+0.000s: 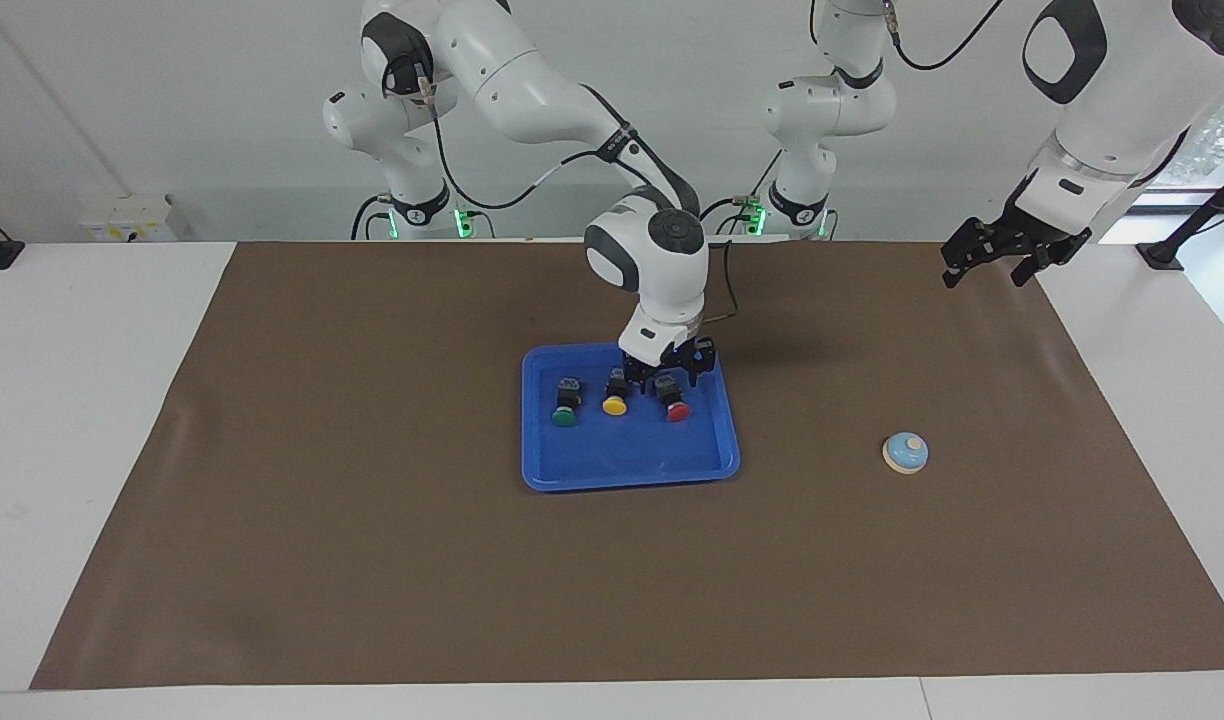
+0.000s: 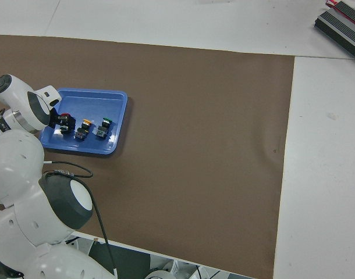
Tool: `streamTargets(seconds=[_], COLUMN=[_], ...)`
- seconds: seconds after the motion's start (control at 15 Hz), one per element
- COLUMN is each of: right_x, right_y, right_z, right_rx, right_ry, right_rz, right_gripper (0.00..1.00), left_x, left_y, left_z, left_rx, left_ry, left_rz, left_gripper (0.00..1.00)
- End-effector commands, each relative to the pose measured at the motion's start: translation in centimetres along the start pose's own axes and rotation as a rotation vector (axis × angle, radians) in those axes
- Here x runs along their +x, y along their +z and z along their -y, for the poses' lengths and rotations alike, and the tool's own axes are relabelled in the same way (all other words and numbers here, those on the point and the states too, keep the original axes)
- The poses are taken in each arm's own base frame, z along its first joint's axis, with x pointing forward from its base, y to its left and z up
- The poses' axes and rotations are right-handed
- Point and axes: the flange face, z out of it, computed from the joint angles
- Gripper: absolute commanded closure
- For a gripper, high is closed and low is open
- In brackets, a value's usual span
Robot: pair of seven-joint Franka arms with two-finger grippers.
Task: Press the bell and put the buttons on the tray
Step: 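Carry the red button over the tray and release it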
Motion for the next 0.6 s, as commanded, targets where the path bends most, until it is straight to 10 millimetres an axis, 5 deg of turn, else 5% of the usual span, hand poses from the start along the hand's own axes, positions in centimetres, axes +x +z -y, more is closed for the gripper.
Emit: streamTargets(seconds=[0.0,0.27,0.53], right_x=[0.3,1.3,3.4], right_y=[-2.3,-7.0,-14.5], right_z=[0.1,-2.3,-10.2], right_rx=[-0.027,-0.053,-0.068], right_ry=[0.020,0.064,0.154], right_rz=[0.017,0.046,0.043], right_gripper=[0.00,0.00,0.00], left_x=[-0.4,-0.4,-0.8], left_y=[-0.6,-0.5,-1.3], left_z=[0.1,0.1,-0.6], left_rx=[-0.009,-0.009,0.000], left_ry=[0.007,0.002,0.011], left_rz=[0.005,0.007,-0.010], left_gripper=[0.00,0.00,0.00])
